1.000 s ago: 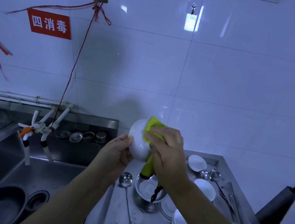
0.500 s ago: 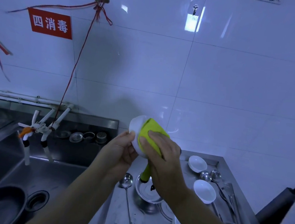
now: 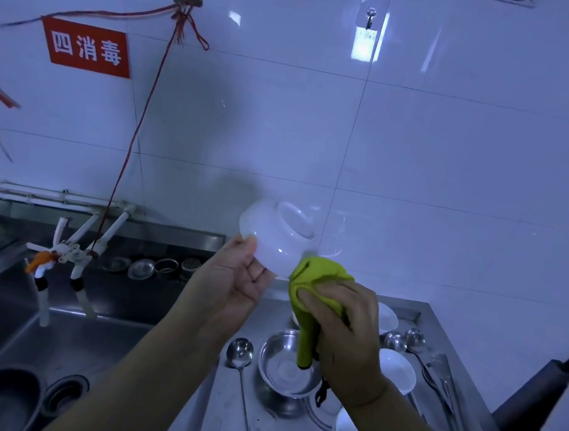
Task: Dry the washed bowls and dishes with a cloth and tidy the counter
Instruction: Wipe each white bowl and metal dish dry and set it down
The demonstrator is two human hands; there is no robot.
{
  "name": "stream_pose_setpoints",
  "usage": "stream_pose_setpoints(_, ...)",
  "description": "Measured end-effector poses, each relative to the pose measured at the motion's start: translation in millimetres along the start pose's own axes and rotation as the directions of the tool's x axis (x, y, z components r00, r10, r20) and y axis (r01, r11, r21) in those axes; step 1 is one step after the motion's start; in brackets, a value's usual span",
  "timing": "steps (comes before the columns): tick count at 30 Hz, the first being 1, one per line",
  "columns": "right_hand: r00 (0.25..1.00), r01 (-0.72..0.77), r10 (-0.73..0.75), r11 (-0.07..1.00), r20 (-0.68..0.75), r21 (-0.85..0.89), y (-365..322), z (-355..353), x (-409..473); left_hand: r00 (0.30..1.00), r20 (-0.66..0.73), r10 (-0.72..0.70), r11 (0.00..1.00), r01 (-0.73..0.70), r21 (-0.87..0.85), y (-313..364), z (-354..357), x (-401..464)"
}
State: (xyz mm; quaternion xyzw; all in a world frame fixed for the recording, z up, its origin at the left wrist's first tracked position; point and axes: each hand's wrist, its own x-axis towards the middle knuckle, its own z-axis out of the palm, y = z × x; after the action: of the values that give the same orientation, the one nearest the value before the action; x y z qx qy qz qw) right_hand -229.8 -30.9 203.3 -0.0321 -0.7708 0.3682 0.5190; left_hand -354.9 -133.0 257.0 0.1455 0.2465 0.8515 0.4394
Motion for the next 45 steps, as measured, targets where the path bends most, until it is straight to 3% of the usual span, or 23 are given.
stream_pose_setpoints(1,0.998,0.002,0.007,0.990,-0.066,0.140,-5.4,0.6,6.7,1.000,-0.012,-0.005,1.000,0.005,0.015,-2.7,0.0,0.0)
stream_pose_setpoints(3,0.984,0.008,0.025,0.984,-0.177,0.179,-13.5,9.1,17.5,0.999,-0.035,-0.029,0.998,0.031,0.046,-10.8,1.4,-0.3)
stream_pose_setpoints(5,0.989,0.002,-0.013,0.997,-0.150,-0.073,-14.5,21.2,20.8,0.998,-0.029,-0.056,0.995,0.059,0.085,-19.0,4.7,-3.2)
stream_pose_setpoints(6,0.989,0.094,-0.122,0.954,-0.083,-0.286,-11.2,23.3,17.7,0.997,-0.029,-0.071,0.991,0.074,0.108,-22.0,5.9,-3.8)
stream_pose_setpoints(8,0.925,0.366,-0.357,0.735,0.133,-0.572,2.1,20.8,11.0,0.994,-0.041,-0.096,0.987,0.101,0.122,-25.2,4.7,-3.8)
stream_pose_setpoints(10,0.889,0.436,-0.422,0.667,0.177,-0.604,8.9,16.4,7.3,0.991,-0.040,-0.125,0.988,0.128,0.085,-27.4,-0.1,-1.7)
stream_pose_setpoints(13,0.878,0.427,-0.468,0.677,0.098,-0.599,17.1,13.0,5.2,0.986,-0.034,-0.162,0.987,0.162,-0.011,-29.6,-5.1,-0.9)
stream_pose_setpoints(19,0.945,0.217,-0.299,0.878,-0.133,-0.427,23.3,10.9,3.6,0.982,-0.076,-0.173,0.981,0.165,-0.103,-29.6,-12.6,3.6)
stream_pose_setpoints(24,0.973,-0.081,0.054,0.990,-0.226,-0.113,18.8,5.7,12.5,0.986,-0.126,-0.108,0.994,0.111,0.015,-26.3,-19.6,4.9)
stream_pose_setpoints(28,0.978,-0.148,0.137,0.987,-0.155,-0.062,14.2,0.0,23.4,0.988,-0.146,0.055,0.950,-0.007,0.311,-24.5,-22.6,3.3)
stream_pose_setpoints(31,0.990,-0.123,0.112,0.983,-0.087,-0.133,8.5,-3.9,30.1,0.989,-0.052,0.135,0.837,-0.085,0.541,-21.5,-23.0,-3.8)
stream_pose_setpoints(34,0.996,0.054,-0.031,0.949,0.077,-0.311,-2.4,-1.7,35.1,0.981,0.054,0.185,0.623,-0.160,0.766,-21.6,-20.0,-8.2)
stream_pose_setpoints(37,0.948,0.275,-0.166,0.857,0.272,-0.435,-8.6,3.2,37.6,0.957,0.116,0.264,0.462,-0.231,0.856,-23.2,-18.3,-7.7)
stream_pose_setpoints(40,0.935,0.237,-0.097,0.887,0.342,-0.397,-11.5,-2.0,41.2,0.947,0.174,0.272,0.433,-0.281,0.857,-20.4,-17.5,-8.7)
stream_pose_setpoints(45,0.947,-0.091,0.151,0.973,0.284,-0.212,-10.9,-20.5,47.7,0.959,0.213,0.189,0.542,-0.283,0.791,-11.2,-23.3,-6.0)
